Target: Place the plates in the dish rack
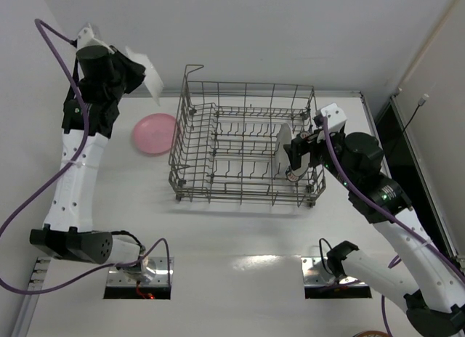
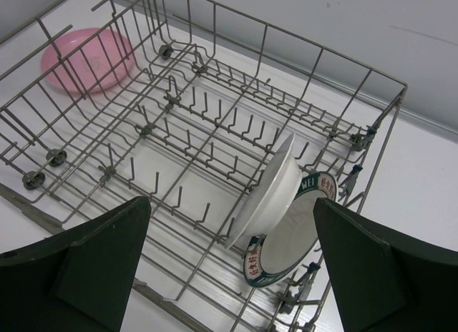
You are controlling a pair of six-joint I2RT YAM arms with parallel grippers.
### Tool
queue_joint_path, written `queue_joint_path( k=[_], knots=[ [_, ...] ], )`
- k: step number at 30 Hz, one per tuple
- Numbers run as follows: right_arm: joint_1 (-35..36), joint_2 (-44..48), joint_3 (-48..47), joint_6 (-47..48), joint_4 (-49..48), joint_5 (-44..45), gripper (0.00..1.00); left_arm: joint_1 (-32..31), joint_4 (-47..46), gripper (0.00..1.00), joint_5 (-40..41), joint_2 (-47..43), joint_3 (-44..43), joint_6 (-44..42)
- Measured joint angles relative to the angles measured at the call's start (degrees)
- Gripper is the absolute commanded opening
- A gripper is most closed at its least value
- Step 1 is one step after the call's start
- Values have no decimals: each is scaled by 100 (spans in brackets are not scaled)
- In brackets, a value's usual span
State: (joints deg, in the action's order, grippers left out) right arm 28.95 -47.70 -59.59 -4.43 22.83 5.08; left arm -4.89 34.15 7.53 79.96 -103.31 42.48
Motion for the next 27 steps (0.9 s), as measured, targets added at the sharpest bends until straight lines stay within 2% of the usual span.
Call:
queue_joint_path(
  k=[7, 10, 17, 21, 27],
  knots=[
    [0, 387, 2, -199, 22, 343, 99, -605, -1209, 0, -1460, -328, 973, 162],
    [0, 595, 2, -317, -11, 551, 99, -1231, -1528, 0, -1790, -251, 1088, 210],
    [0, 566, -11, -743, 103, 1405, 99, -2750, -2015, 0, -2234, -144, 1469, 254],
    [0, 603, -11, -898, 203, 1746, 99, -3230, -2140, 0, -2317, 153, 1469, 205],
    [0, 765, -11, -957, 258, 1937, 99, -3539, -1961, 0, -1976, 651, 1469, 118]
  ],
)
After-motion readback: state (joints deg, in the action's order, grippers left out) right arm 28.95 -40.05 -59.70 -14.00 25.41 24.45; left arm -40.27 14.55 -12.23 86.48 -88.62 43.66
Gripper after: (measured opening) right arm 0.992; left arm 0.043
